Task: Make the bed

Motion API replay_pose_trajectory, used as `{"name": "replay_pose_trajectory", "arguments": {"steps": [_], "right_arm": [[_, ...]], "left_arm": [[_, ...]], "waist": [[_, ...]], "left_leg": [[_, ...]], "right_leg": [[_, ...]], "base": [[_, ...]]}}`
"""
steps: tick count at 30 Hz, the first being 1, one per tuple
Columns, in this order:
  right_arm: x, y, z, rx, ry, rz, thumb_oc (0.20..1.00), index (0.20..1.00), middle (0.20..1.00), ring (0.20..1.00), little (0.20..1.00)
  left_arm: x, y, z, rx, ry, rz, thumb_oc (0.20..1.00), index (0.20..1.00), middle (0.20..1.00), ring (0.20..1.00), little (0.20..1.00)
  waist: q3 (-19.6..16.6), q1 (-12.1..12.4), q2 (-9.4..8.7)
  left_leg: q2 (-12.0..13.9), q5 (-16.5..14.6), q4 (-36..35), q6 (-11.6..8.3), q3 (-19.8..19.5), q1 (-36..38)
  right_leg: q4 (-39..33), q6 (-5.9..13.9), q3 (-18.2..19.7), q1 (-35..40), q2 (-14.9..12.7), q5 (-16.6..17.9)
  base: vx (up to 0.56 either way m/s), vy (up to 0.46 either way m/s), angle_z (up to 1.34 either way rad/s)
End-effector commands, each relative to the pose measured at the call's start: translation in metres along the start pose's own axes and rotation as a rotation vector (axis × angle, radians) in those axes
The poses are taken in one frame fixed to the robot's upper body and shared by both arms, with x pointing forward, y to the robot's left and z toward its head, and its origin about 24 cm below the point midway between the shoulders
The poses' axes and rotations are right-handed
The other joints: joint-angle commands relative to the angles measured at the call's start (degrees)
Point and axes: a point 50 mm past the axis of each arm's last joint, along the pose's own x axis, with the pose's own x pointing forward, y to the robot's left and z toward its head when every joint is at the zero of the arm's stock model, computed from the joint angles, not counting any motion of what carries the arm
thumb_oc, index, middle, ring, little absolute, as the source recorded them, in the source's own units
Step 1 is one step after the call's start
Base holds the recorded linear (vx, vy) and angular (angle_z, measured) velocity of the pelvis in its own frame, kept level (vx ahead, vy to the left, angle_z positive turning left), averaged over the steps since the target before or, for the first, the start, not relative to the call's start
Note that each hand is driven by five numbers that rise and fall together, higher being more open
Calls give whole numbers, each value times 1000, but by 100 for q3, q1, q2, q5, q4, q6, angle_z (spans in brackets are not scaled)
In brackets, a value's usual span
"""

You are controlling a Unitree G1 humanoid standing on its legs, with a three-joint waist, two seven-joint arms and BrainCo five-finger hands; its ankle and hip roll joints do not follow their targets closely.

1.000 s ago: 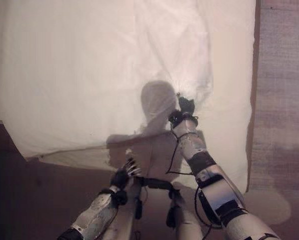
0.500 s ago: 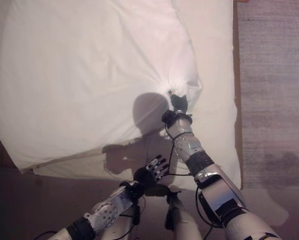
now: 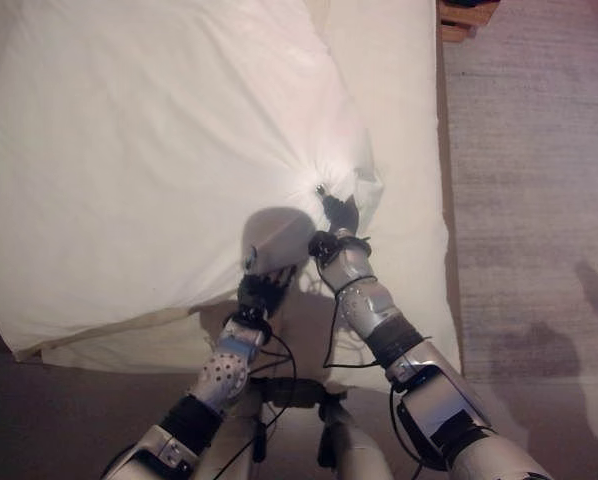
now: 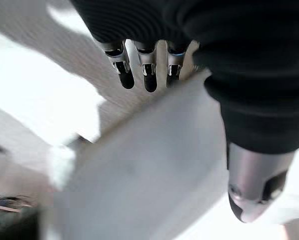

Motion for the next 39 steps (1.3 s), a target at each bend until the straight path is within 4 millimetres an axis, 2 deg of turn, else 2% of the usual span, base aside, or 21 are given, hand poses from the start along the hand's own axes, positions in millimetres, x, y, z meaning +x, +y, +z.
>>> {"name": "replay_pose_trajectory", "arguments": {"steps": [1,3,6,13,20,28,39], "right_arm": [[-8,18,33,77,-188,82,200,200,200,200,200],[-10,13,31,96,-190,52,200,200,200,200,200],[-11,11,29,104,-189,37,200,200,200,200,200],[-12,1,27,121,-197,-9,200,200,200,200,200],[-14,-9,27,134,-215,-55,200,200,200,200,200],[-19,-27,22,147,-223,-129,200,200,200,200,200],[-21,-43,18,140,-213,-168,200,200,200,200,200]], "left_arm": [[5,5,11,-68,-121,76,1000,1000,1000,1000,1000],[8,4,26,-110,-202,105,1000,1000,1000,1000,1000],[9,4,33,-127,-244,123,1000,1000,1000,1000,1000],[7,21,60,-142,-374,221,1000,1000,1000,1000,1000],[5,32,84,-135,-481,300,1000,1000,1000,1000,1000],[-4,46,123,-64,-622,375,1000,1000,1000,1000,1000],[-13,58,149,34,-692,426,1000,1000,1000,1000,1000]], "waist": [[-540,-82,-533],[-562,-54,-603],[-568,-38,-638],[-609,15,-679],[-678,23,-684],[-740,43,-671],[-735,71,-575]], "left_leg": [[-352,-807,39,5,207,488],[-339,-824,42,16,212,498],[-334,-833,43,23,216,515],[-320,-875,46,23,217,597],[-316,-887,38,10,199,623],[-304,-909,45,3,200,634],[-317,-921,89,-6,190,601]], "right_leg": [[-371,500,443,-43,-443,534],[-362,496,469,-52,-414,528],[-328,491,493,-60,-406,514],[-280,475,499,-14,-404,478],[-289,462,476,16,-393,456],[-291,456,491,8,-396,454],[-257,446,466,0,-408,430]], "base": [[0,0,0],[0,0,0],[0,0,0],[-2,-2,-2],[0,0,0],[0,0,0],[0,0,0]]}}
